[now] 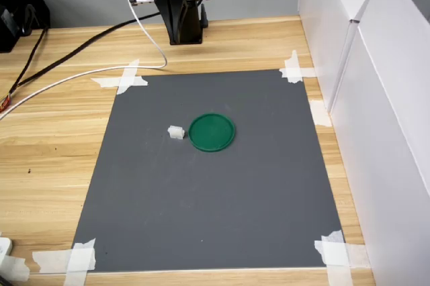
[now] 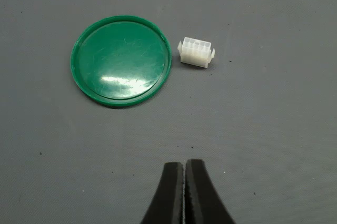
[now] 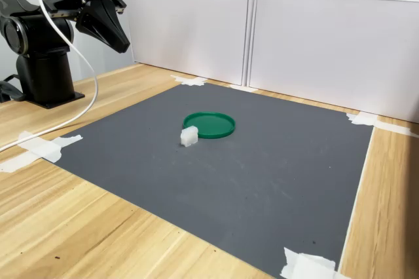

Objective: Grasp a white terminal and put it in the green lid.

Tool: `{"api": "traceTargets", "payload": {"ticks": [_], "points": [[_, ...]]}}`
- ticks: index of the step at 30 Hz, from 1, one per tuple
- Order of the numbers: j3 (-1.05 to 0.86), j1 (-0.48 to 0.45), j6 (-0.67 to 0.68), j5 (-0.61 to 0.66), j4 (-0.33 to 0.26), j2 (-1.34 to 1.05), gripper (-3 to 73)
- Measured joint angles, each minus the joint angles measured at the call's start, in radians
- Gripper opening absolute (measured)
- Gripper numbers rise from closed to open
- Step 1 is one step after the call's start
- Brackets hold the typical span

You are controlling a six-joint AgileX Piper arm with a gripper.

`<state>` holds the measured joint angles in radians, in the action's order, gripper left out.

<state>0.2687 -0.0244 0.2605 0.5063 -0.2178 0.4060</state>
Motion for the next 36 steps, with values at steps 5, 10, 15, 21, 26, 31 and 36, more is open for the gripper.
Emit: {"api": "traceTargets", "payload": {"ticks": [5,10,15,21,26,31,36], "points": [[0.0,0.0,0.008,0.0,0.0,0.0,-1.5],[0.018,0.0,0.114,0.011,0.007,0.013,-1.5],[0.08,0.0,0.227,0.062,0.009,0.106,-1.5],[0.201,0.0,0.318,0.102,0.041,0.3,-1.5],[0.319,0.0,0.403,0.105,0.091,0.44,-1.5],[0.427,0.0,0.509,0.157,0.108,0.566,-1.5],[0.518,0.0,0.672,0.243,0.112,0.681,-1.5]]}}
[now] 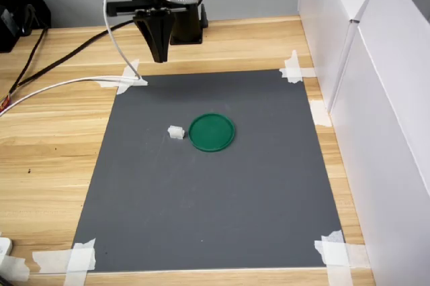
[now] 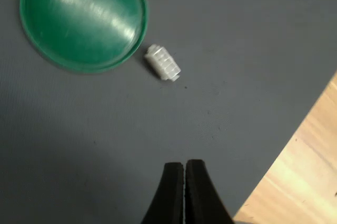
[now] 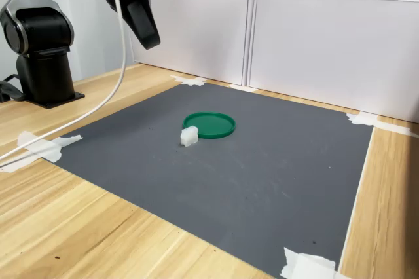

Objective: Grasp a white terminal and put it in the green lid.

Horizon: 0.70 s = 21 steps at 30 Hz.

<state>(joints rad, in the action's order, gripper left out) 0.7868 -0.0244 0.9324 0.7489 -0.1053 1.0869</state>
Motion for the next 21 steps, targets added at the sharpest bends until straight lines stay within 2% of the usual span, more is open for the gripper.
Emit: {"api": "traceTargets", "payload": {"ticks": [9,14,17,21], "points": [[0.133,-0.006,0.304,0.158,0.002,0.145,-1.5],[0.187,-0.02,0.433,0.18,0.003,0.21,-0.1],[0.2,-0.024,0.443,0.175,0.015,0.243,5.6],[0.201,-0.025,0.405,0.169,0.029,0.286,21.2]]}}
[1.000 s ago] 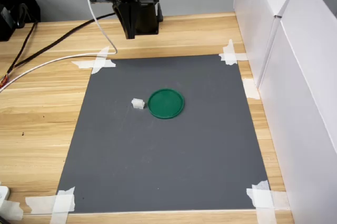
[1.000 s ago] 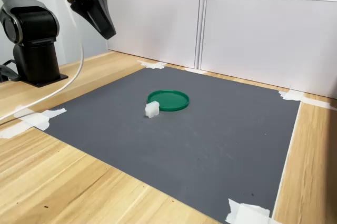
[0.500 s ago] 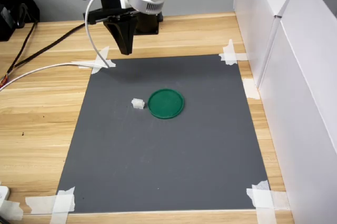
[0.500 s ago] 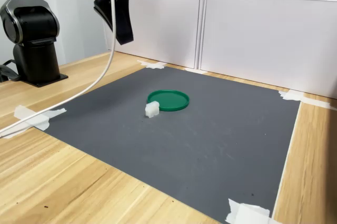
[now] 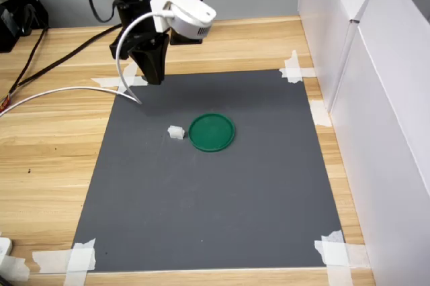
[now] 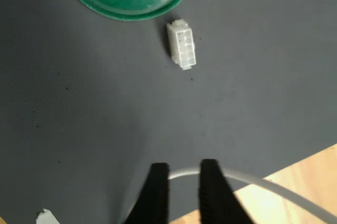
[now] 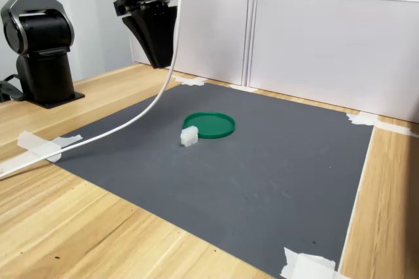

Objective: Grasp a white terminal and put it in the green lid.

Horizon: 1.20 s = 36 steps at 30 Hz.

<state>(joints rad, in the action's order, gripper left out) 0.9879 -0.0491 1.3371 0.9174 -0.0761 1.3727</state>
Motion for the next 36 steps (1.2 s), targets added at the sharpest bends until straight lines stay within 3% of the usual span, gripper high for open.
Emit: {"api": "traceTargets", "payload": {"ticks": [7,11,30,36], "points": [[0.0,0.0,-0.028,-0.091,-0.011,0.036,56.8],[0.0,0.0,-0.025,-0.133,-0.042,0.047,68.5],[0.024,0.0,0.022,-0.068,-0.116,0.097,71.5],[0.03,0.005,0.021,-0.068,-0.109,0.167,70.1]]}}
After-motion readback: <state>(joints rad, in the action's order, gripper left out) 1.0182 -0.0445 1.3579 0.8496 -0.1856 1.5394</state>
